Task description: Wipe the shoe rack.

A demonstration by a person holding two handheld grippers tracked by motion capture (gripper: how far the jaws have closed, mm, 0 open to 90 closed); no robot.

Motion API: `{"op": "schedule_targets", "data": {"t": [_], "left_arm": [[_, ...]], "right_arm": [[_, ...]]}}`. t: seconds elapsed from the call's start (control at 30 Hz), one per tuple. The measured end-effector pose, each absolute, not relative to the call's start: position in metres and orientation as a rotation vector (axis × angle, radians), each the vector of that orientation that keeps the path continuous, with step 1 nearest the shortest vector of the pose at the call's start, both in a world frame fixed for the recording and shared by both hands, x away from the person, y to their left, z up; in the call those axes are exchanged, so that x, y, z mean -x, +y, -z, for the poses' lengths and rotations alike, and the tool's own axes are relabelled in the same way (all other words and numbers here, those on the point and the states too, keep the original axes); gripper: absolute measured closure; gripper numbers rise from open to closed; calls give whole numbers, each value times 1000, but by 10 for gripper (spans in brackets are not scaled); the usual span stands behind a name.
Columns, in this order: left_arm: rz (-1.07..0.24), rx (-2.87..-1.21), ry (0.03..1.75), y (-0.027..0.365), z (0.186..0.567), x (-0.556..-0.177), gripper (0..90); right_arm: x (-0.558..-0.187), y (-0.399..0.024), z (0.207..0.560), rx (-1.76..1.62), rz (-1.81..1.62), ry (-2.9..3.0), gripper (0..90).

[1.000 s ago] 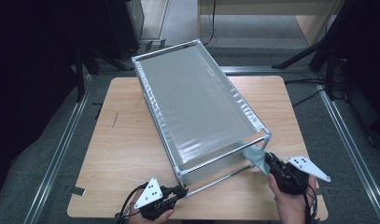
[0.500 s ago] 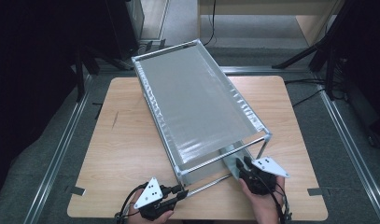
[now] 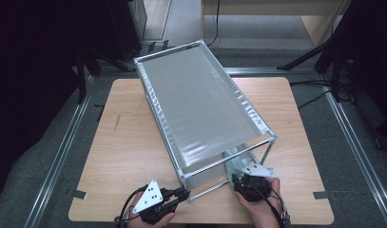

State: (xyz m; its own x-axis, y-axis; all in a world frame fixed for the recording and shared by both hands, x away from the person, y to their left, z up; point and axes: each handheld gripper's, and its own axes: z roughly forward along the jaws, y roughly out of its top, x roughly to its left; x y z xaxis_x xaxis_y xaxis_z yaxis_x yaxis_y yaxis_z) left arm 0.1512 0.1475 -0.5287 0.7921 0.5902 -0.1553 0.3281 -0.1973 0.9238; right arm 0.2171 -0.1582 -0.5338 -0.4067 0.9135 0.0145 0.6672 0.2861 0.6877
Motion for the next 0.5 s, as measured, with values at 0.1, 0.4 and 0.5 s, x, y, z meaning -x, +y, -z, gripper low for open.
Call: {"op": "schedule_targets", "data": {"t": [0.1,0.4,0.5], "left_arm": [[-302,-1810,706,147,528,-150,808],[-295,-1805,698,147,530,-151,811],[-289,-1802,701,147,530,-151,810]], "right_arm": [[-217,-159,534,-1372,-835,2172,750],[-245,-187,532,-1449,-900,1994,859],[-245,-180,537,-1428,-886,2030,859]]}}
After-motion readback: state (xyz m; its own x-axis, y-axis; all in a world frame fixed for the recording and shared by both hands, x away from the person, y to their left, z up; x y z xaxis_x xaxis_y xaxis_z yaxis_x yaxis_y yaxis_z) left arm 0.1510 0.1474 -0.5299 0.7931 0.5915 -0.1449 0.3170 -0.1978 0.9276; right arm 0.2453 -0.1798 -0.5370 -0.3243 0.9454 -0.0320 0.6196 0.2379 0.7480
